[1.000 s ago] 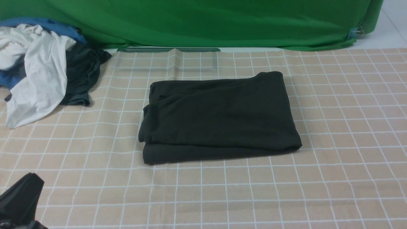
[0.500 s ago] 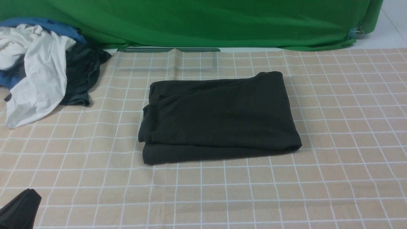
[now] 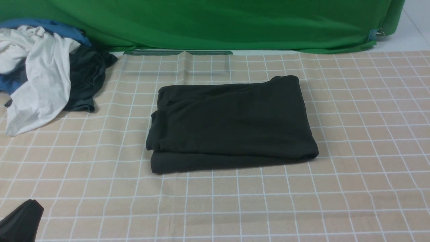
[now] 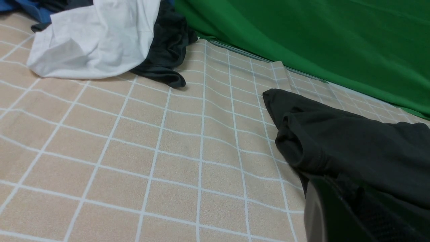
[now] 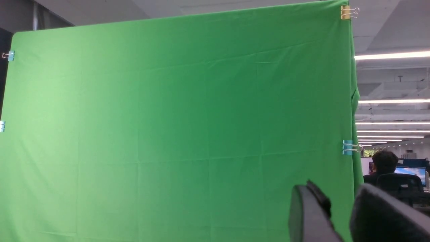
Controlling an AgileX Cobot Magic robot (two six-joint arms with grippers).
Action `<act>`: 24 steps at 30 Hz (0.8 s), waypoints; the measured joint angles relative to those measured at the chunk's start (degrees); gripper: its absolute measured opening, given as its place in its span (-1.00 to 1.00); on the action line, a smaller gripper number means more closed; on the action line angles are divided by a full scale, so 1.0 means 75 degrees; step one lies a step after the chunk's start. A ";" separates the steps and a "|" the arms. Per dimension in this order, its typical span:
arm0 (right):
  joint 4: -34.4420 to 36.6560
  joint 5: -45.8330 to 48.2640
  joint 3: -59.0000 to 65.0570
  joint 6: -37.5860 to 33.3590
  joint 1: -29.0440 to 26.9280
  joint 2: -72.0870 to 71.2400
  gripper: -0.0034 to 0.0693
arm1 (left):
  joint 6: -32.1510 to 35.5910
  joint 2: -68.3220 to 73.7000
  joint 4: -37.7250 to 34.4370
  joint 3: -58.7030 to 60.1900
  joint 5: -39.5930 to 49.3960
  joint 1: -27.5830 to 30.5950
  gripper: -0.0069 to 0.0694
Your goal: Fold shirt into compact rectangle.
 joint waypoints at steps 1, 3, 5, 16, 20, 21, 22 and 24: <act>0.0000 0.0000 0.0000 0.0000 0.0000 0.0000 -0.26 | 0.0000 0.0000 0.0000 0.0000 0.0000 0.0000 -0.78; 0.0000 0.0000 0.0000 0.0000 0.0000 0.0000 -0.26 | 0.0000 0.0000 0.0000 0.0000 0.0000 0.0000 -0.78; 0.0000 0.0000 0.0000 0.0000 0.0000 0.0000 -0.26 | 0.0000 0.0000 0.0000 0.0000 0.0000 0.0000 -0.78; 0.0000 -0.0145 0.0000 -0.0108 0.0000 0.0000 -0.26 | 0.0000 0.0000 0.0000 0.0000 0.0005 0.0000 -0.78; 0.0000 -0.0138 0.0000 -0.0189 0.0000 0.0000 -0.26 | 0.0000 0.0000 0.0000 0.0000 0.0005 0.0000 -0.78; 0.0000 -0.0119 0.0000 -0.0189 0.0000 0.0000 -0.26 | 0.0000 0.0000 0.0000 0.0000 0.0005 0.0000 -0.78; 0.0000 -0.0102 0.0000 -0.0189 -0.0003 0.0000 -0.26 | 0.0000 0.0000 0.0000 0.0000 0.0005 0.0000 -0.78; 0.0000 -0.0062 0.0000 -0.0263 -0.0043 0.0000 -0.26 | 0.0000 0.0000 0.0000 0.0000 0.0005 0.0000 -0.78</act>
